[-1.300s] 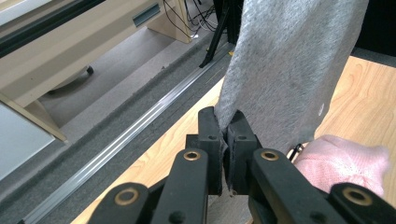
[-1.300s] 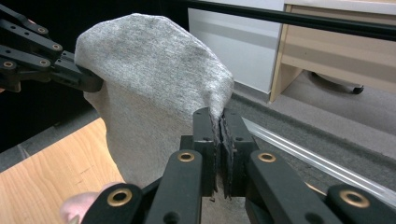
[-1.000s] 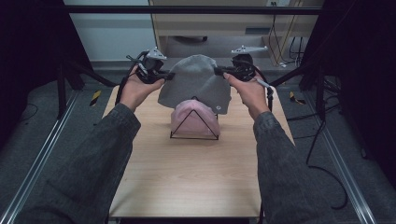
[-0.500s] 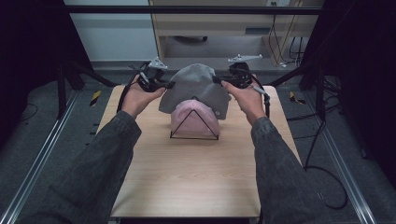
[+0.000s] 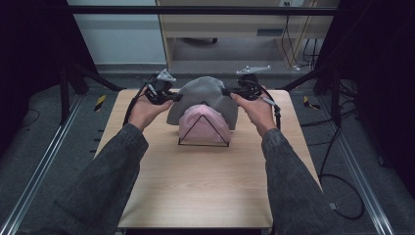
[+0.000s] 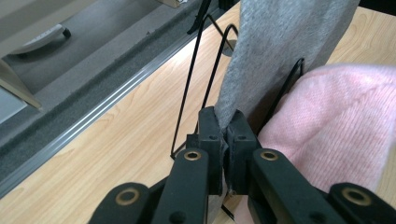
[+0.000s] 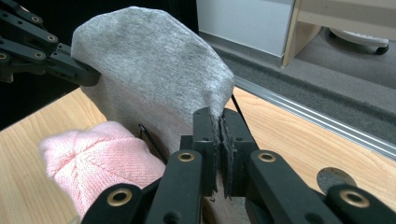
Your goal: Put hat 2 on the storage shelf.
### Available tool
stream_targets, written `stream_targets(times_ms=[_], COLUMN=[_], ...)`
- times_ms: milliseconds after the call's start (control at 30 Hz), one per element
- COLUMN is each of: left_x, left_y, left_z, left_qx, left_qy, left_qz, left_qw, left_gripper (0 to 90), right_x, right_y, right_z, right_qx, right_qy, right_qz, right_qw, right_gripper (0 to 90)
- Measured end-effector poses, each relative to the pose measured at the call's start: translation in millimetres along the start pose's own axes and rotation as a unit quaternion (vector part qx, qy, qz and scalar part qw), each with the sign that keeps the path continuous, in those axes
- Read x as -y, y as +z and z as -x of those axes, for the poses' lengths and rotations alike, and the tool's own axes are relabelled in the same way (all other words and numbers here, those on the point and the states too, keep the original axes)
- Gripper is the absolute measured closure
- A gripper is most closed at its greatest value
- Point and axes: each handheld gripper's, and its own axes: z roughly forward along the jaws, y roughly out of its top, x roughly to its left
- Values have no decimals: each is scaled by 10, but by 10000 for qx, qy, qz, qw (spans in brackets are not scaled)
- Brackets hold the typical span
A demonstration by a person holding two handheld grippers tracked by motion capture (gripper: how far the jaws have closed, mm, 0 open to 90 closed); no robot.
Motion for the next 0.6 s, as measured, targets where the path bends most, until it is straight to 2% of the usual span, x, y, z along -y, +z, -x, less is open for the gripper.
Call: stream_targets(times_ms=[200, 333, 600], left_x=[62, 126, 218], left_y=[44, 99, 187], left_z=[8, 8, 17], left_qx=[-13, -13, 81], left_qy=[-22, -115, -150], left_qz=[-84, -101, -178], left_qw=[10000, 9999, 9997], left_gripper=[869, 869, 869], right_x=[56, 123, 224], right_y=[49, 98, 161], right_z=[-4, 2, 3], right_qx=[-25, -21, -8], right_qy=[19, 36, 119], right_qz=[-72, -157, -261], right_qw=[10000, 9999, 9996], right_gripper=[864, 863, 862])
